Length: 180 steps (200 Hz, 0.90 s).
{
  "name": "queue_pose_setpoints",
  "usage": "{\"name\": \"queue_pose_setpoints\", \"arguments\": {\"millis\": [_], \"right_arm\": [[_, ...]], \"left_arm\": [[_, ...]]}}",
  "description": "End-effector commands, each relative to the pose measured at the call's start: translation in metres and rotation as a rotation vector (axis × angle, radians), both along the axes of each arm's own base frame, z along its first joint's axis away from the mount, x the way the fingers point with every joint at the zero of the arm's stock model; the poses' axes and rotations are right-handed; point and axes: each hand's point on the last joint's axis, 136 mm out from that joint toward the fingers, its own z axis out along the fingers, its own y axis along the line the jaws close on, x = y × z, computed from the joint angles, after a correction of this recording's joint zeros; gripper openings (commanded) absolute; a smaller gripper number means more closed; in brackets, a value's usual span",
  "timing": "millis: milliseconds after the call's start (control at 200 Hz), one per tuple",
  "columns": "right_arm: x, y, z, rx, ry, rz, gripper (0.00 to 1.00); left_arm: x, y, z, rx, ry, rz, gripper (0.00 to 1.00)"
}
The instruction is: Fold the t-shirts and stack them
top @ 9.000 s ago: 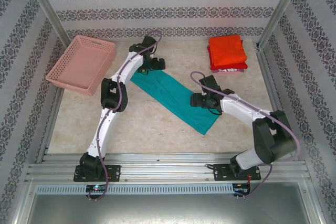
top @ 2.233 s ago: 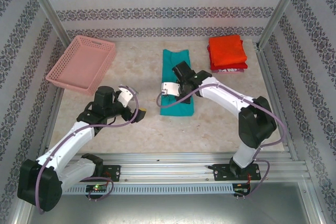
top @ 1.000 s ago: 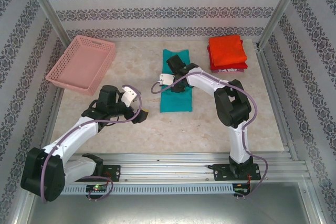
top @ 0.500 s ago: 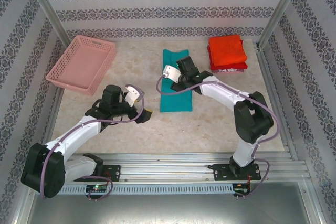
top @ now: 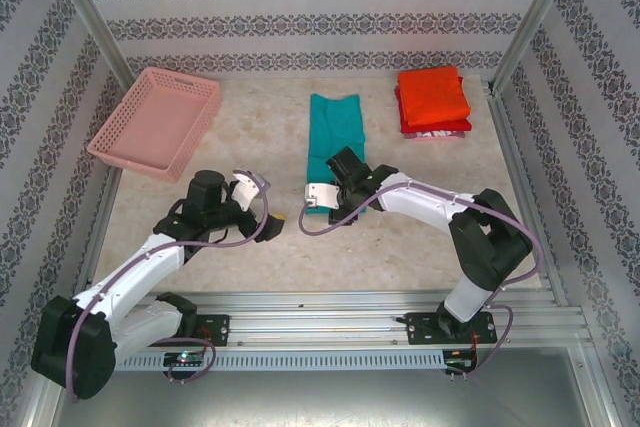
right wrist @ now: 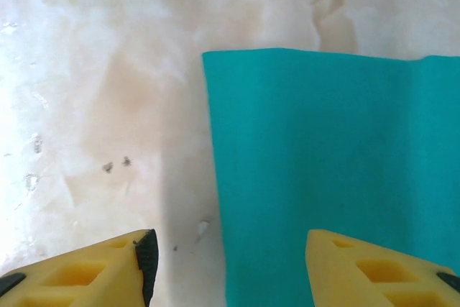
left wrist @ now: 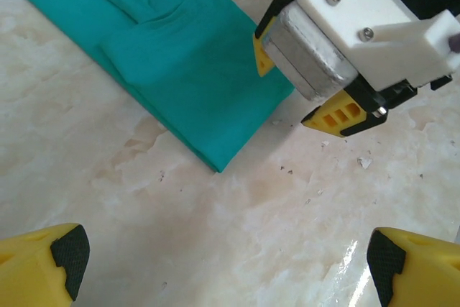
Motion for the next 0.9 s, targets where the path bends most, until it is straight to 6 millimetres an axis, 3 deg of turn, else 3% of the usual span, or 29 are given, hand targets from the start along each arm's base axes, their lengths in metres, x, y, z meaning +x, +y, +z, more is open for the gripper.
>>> {"name": "queue_pose_setpoints", "arguments": {"millis": [0,320,495,565,684,804,894], "right_arm": [[-0.005,0.005,-0.008,-0.024,0.044,0.043,0.55],[0.019,0.008,-0.033,-0.063,0.032,0.003,0.54],[0.033,0.002,-0.049,-0.108,0.02,-0.039,0.48],[0.034,-0.003,-0.056,-0.135,0.018,-0.042,0.43],[0.033,-0.007,-0.063,-0.159,0.024,-0.048,0.22],[0.027,-0.005,-0.055,-0.134,0.048,-0.056,0.0],[0.018,-0.002,-0.046,-0.109,0.062,-0.054,0.0]], "left_arm": [[-0.007,0.002,-0.005,0.007,0.016,0.009,1.0],[-0.004,0.003,-0.005,0.013,0.007,0.019,1.0],[-0.005,0.005,-0.009,0.019,0.01,0.025,1.0],[-0.004,0.005,-0.008,0.019,0.005,0.028,1.0],[-0.003,0.007,-0.008,0.022,-0.003,0.037,1.0],[-0.001,0.008,-0.008,0.023,-0.011,0.048,1.0],[0.003,0.01,-0.009,0.021,-0.012,0.079,1.0]]}}
